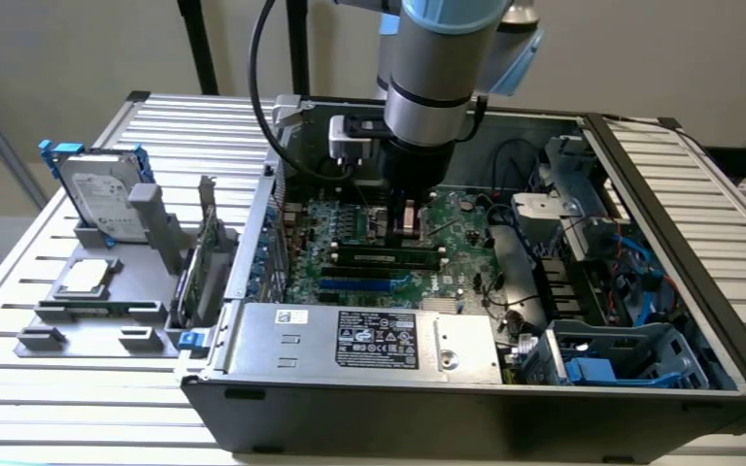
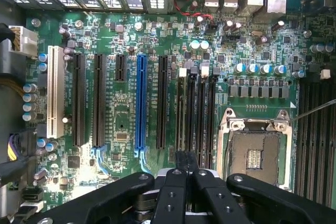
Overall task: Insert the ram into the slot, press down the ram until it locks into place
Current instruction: 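Press down the ram until it locks into place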
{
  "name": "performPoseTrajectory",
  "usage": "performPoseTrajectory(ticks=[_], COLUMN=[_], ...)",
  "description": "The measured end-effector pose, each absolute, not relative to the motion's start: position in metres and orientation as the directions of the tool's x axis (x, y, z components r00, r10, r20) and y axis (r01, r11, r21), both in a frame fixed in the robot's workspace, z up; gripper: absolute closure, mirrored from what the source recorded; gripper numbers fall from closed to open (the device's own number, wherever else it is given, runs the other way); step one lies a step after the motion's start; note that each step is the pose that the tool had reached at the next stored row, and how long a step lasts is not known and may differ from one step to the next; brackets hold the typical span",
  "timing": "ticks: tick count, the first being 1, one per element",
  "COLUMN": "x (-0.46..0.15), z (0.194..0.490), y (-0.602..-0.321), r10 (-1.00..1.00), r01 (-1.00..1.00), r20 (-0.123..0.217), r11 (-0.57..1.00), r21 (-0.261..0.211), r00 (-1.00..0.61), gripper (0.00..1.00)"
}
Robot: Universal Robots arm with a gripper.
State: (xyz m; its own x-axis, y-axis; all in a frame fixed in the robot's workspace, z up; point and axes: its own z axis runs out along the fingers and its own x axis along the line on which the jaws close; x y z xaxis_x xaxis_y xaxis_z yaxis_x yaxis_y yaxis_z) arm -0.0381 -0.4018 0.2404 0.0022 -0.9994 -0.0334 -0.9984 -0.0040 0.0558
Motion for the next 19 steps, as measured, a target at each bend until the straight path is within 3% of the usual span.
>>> performPoseTrajectory(ticks=[19], x=[-0.039], z=[0.227], y=[-0.401], r10=[-0.999], r01=[-0.998], r20=[-0.033], r11=[-0.004], r21=[0.055], r00=[0.002], gripper=[0.9])
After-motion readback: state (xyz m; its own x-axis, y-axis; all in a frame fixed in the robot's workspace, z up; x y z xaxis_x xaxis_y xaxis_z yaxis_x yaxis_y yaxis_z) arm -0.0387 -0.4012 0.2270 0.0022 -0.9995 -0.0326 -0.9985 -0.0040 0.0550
